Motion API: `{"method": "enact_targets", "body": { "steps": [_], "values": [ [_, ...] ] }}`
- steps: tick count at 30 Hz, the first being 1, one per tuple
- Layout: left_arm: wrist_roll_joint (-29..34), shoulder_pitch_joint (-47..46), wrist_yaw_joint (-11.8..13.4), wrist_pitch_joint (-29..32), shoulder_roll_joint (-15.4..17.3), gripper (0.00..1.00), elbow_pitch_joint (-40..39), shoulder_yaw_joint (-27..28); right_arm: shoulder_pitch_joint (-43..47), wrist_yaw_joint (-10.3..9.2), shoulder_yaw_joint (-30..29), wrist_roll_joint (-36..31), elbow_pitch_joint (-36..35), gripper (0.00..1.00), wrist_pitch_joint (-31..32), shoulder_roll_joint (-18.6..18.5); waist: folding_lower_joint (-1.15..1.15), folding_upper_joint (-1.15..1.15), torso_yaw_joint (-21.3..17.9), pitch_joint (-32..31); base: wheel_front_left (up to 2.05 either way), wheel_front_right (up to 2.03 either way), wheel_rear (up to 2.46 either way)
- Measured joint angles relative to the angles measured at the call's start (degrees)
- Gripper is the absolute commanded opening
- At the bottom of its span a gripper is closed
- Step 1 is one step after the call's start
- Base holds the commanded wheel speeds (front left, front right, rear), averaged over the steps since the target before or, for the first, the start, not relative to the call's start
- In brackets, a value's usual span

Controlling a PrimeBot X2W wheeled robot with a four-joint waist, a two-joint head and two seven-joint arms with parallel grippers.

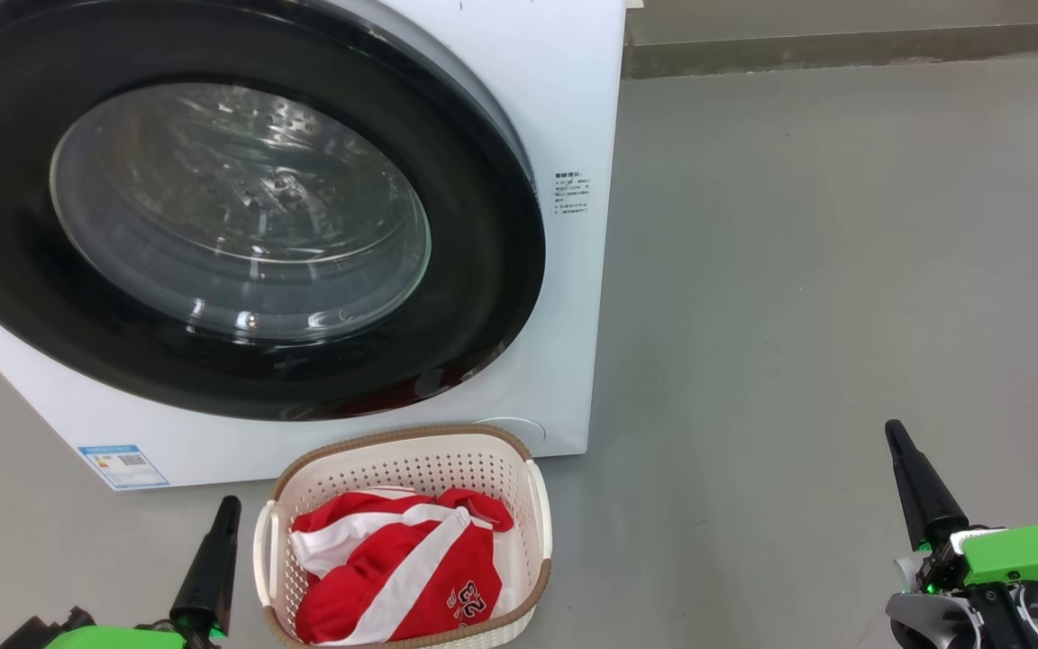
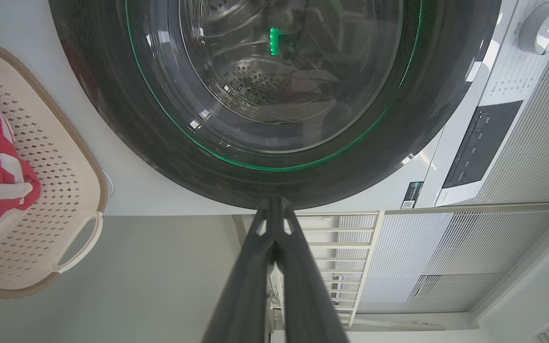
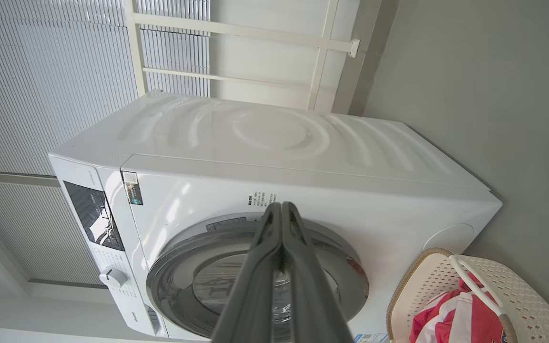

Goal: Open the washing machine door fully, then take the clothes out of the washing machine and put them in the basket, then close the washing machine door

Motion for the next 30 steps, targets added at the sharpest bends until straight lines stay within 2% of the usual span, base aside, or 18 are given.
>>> {"method": "enact_targets", "body": {
  "steps": [30],
  "values": [
    [0.0, 0.0, 0.0, 0.0, -0.1, 0.0, 0.0, 0.1, 0.0, 0.0, 0.0, 0.0, 0.0, 0.0, 0.0, 0.0, 0.0, 0.0, 0.0, 0.0, 0.0, 0.0, 0.0]
  ]
}}
